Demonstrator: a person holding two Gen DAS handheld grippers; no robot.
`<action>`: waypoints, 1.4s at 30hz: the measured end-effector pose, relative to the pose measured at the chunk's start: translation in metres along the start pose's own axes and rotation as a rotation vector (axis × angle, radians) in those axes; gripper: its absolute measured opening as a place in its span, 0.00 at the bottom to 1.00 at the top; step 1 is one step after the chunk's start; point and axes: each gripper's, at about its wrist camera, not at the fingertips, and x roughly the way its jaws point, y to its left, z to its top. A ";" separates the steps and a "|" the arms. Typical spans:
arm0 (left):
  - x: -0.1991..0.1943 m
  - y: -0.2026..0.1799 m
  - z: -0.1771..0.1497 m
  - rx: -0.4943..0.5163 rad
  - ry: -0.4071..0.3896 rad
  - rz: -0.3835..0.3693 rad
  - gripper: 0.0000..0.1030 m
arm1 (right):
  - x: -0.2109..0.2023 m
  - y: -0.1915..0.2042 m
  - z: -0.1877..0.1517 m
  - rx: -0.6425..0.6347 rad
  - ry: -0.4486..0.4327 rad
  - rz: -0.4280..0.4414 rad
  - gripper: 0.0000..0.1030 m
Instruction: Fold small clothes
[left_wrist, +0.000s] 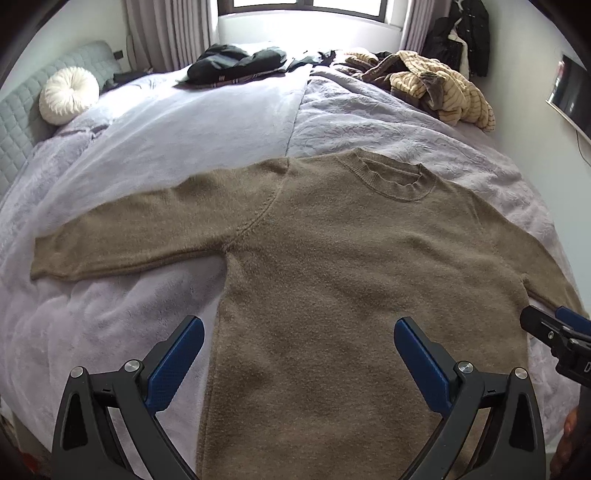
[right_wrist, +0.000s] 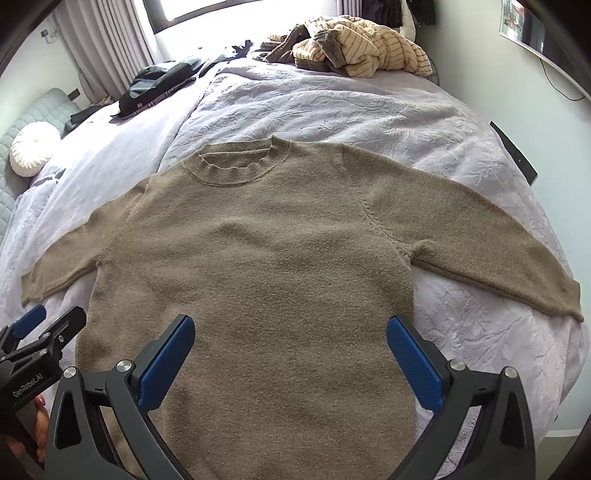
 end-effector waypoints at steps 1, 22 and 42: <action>0.001 0.001 0.000 -0.007 0.006 0.000 1.00 | 0.000 0.000 0.000 0.000 0.000 0.000 1.00; 0.007 0.005 -0.004 -0.010 0.017 0.027 1.00 | 0.000 -0.001 0.000 0.004 0.009 -0.009 1.00; 0.014 0.013 -0.003 -0.025 0.028 0.041 1.00 | 0.006 0.000 0.001 0.008 0.021 -0.009 1.00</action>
